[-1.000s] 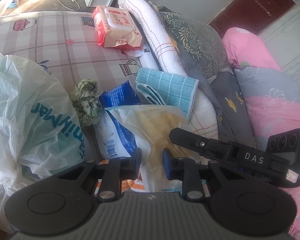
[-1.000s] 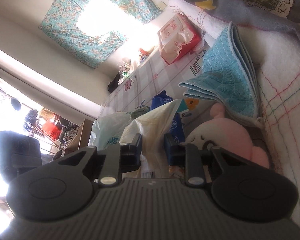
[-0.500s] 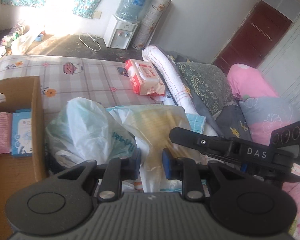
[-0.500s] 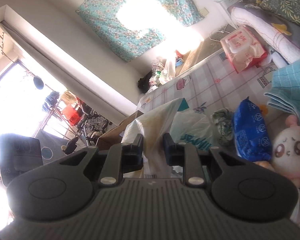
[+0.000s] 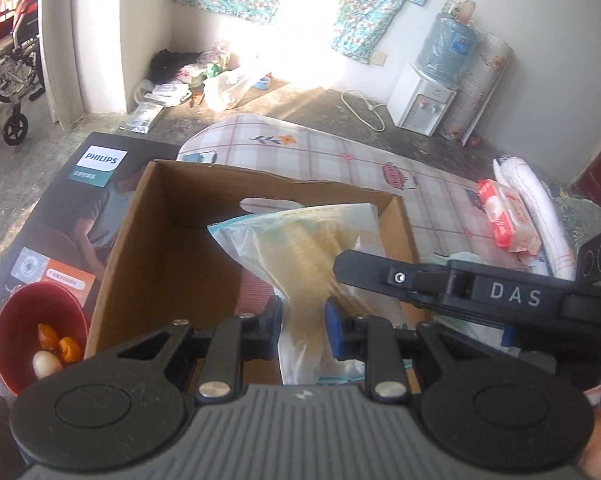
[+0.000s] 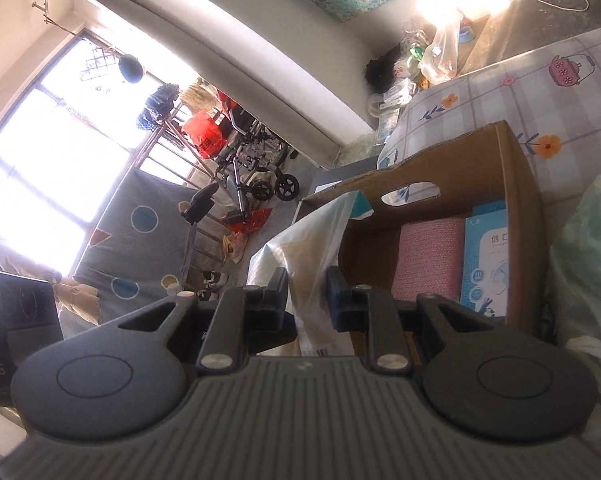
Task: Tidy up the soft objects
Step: 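Carry the plastic bag with the left tool into the cardboard box and release, then move the left tool back over the bed to the blue wet-wipes pack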
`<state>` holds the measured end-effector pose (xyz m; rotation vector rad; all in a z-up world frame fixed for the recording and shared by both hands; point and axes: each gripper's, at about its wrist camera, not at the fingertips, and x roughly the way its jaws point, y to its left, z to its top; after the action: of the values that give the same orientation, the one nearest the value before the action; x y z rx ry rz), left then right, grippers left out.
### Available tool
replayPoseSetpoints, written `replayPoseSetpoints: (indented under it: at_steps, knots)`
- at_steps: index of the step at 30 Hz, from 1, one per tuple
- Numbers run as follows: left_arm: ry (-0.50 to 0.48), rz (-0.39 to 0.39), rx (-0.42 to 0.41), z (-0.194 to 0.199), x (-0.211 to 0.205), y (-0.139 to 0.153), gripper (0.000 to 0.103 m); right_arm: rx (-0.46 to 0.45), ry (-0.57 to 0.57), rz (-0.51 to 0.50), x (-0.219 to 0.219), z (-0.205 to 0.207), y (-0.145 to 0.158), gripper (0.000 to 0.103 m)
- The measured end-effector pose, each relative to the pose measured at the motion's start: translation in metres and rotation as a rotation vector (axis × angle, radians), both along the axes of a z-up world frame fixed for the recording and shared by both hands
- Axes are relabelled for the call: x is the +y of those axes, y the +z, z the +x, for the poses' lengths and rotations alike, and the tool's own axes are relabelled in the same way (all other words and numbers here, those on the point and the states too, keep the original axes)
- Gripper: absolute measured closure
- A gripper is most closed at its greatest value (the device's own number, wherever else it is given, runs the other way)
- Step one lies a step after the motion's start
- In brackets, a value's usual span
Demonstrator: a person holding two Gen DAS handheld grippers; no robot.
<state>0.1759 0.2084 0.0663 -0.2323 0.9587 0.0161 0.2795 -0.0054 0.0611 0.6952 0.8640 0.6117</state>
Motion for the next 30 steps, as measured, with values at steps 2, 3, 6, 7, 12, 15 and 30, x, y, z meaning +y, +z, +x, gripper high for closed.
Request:
replayPoseSetpoints:
  at_steps: [2, 3, 6, 7, 12, 15, 30]
  knots:
    - [0.03, 0.029, 0.023, 0.013, 0.017, -0.013, 0.078, 0.044, 0.002, -0.002, 0.025, 0.019, -0.014, 0.084]
    - [0.032, 0.053, 0.029, 0.02, 0.021, -0.018, 0.078, 0.064, 0.001, 0.002, 0.033, 0.026, -0.02, 0.084]
    - [0.034, 0.131, 0.049, 0.04, 0.031, -0.031, 0.078, 0.139, -0.02, 0.038, 0.053, 0.05, -0.044, 0.084]
    - [0.034, 0.162, 0.061, 0.047, 0.034, -0.036, 0.078, 0.169, -0.032, 0.053, 0.062, 0.061, -0.057, 0.084]
    - [0.045, 0.257, 0.092, 0.076, 0.046, -0.055, 0.077, 0.235, -0.07, 0.081, 0.082, 0.092, -0.093, 0.083]
    - [0.05, 0.276, 0.105, 0.084, 0.048, -0.063, 0.074, 0.233, -0.083, 0.068, 0.089, 0.101, -0.108, 0.08]
    - [0.087, 0.265, 0.066, 0.061, 0.044, -0.043, 0.055, 0.229, -0.095, 0.03, 0.081, 0.092, -0.106, 0.068]
